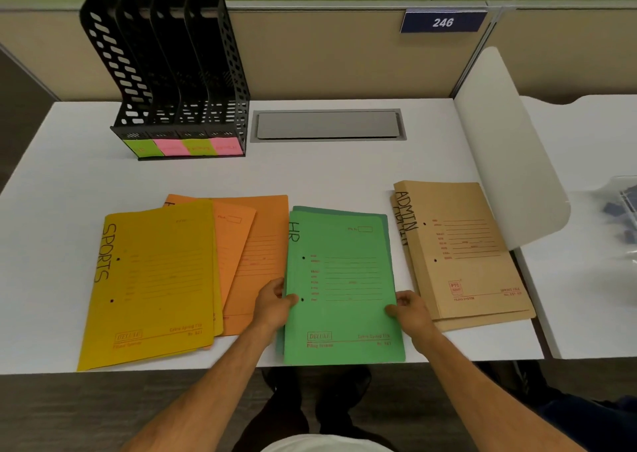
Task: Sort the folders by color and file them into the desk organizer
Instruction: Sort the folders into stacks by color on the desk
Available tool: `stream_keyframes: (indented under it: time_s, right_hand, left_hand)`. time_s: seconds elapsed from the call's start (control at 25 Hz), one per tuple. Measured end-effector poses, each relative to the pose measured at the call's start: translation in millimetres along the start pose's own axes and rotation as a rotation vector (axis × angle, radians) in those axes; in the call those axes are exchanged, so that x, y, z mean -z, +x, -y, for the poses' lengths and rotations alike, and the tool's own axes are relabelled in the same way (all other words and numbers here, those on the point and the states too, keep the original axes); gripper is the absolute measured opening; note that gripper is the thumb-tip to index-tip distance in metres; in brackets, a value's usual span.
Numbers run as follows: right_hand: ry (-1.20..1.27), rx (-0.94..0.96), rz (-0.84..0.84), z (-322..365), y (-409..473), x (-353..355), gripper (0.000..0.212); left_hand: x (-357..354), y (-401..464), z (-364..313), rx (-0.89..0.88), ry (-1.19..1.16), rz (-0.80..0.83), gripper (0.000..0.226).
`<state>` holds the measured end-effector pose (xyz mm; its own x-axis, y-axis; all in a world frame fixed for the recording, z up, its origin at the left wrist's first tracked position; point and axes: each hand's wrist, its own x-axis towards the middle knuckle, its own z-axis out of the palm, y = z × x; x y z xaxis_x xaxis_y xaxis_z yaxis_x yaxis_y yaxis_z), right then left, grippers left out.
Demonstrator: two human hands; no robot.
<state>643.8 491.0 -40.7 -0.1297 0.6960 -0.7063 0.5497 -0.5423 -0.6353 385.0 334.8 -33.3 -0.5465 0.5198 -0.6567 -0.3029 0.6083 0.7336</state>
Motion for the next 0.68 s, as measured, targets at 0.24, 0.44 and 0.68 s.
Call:
stream_keyframes:
  time_s: [0.24,0.44,0.68]
  right_hand:
    - [0.051,0.026,0.049,4.2,-6.5,-10.2,0.006]
    - [0.132,0.051,0.098,3.0,-25.7,-31.0,0.012]
    - [0.214,0.129,0.073,15.2,-57.5,-84.1,0.01]
  left_hand:
    - [12.7,-23.6,-2.3,-0.048,-0.113,-0.002,0.027]
    - [42.1,-33.1,-6.1,-0.098,-0.097,-0.066,0.02]
    - [97.8,-36.9,-9.4,-0.115,-0.258,-0.094,0.025]
